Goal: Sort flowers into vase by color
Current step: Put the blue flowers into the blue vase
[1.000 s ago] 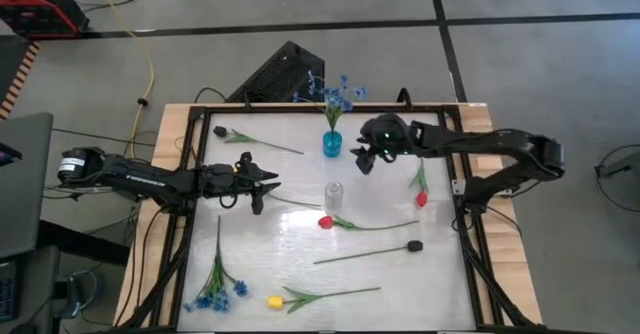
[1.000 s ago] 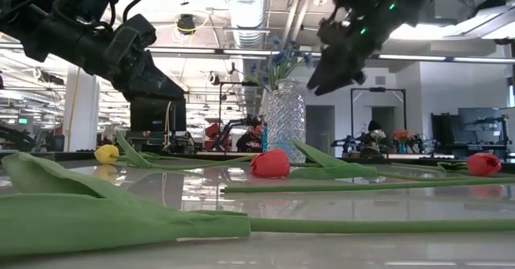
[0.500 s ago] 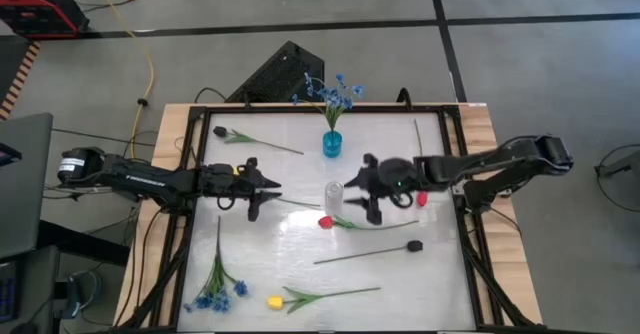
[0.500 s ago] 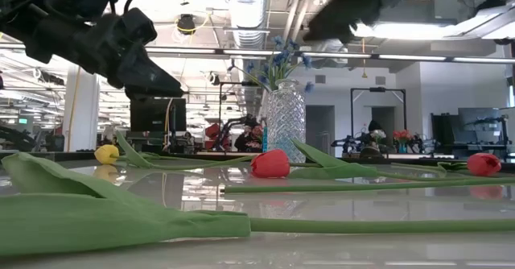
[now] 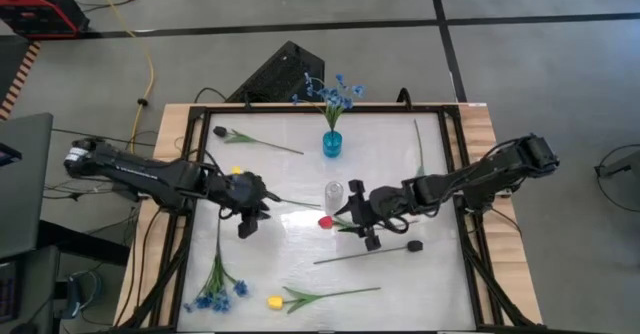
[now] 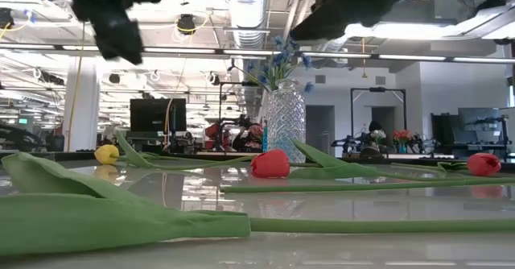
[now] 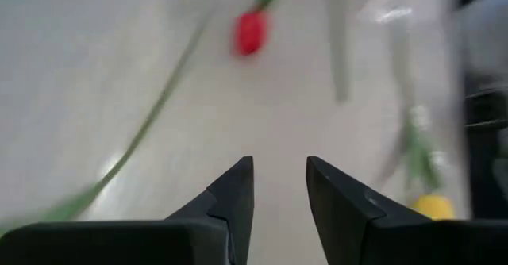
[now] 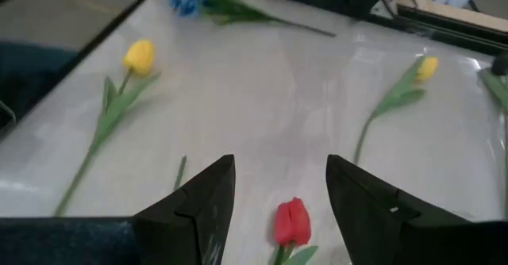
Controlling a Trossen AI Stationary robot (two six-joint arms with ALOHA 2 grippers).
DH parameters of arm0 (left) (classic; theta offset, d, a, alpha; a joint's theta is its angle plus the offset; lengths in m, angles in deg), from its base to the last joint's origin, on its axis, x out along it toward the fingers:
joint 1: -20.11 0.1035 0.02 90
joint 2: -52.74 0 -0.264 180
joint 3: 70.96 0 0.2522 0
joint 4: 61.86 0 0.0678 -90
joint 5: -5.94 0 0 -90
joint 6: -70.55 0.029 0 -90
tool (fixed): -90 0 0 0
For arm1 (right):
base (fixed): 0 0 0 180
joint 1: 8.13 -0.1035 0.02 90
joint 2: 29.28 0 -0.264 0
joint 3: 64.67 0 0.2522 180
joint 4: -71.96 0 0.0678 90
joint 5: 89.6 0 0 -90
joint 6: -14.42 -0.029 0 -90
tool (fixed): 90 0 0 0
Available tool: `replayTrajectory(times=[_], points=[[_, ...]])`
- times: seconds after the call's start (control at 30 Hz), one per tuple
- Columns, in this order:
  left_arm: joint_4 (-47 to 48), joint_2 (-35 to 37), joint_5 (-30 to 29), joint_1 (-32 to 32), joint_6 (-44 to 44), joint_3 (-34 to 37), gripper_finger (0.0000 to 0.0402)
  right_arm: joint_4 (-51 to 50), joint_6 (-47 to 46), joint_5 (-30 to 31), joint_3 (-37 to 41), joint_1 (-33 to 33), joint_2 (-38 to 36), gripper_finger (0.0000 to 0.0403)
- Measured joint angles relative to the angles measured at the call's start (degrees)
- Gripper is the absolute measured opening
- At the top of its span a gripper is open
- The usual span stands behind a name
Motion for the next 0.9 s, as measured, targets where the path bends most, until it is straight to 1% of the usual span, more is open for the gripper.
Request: replayTrajectory(times=[0.07,0.13,0.2,0.37,0.43,0.57,0.67,0.73,0.9], points=[[11.17,-2.40,-4.51,-2.92,-7.12,-6.08,0.0090,0.87,0.67,0.02,0.00,-0.11,1.65,0.0223],[17.24,-4.65,-5.87,-5.28,-15.03,-9.28,0.0082,1.59,0.71,0.01,0.00,-0.12,3.19,0.0223],[21.05,-6.50,-5.99,-7.32,-22.88,-10.17,0.0076,1.88,0.71,0.02,0.00,-0.51,4.50,0.0223],[22.45,-11.02,-3.97,-11.64,-35.85,-8.39,0.0074,3.41,0.72,-0.01,0.00,-2.21,7.15,0.0223],[22.38,-12.97,-1.92,-12.70,-39.52,-7.44,0.0076,4.84,1.27,-0.03,0.00,-3.15,7.78,0.0223],[25.18,-17.03,0.68,-14.28,-45.02,-7.21,0.0088,5.53,2.63,-0.03,0.00,-5.26,8.23,0.0223],[27.89,-19.30,2.94,-15.51,-48.52,-7.21,0.0104,6.07,2.66,-0.03,0.00,-6.87,7.92,0.0223],[28.00,-20.75,4.66,-16.54,-50.19,-7.21,0.0118,6.12,2.65,-0.03,0.00,-7.93,7.78,0.0223],[28.56,-23.00,6.76,-19.54,-55.98,-7.21,0.0160,4.82,2.24,-0.03,0.00,-10.82,7.56,0.0223]])
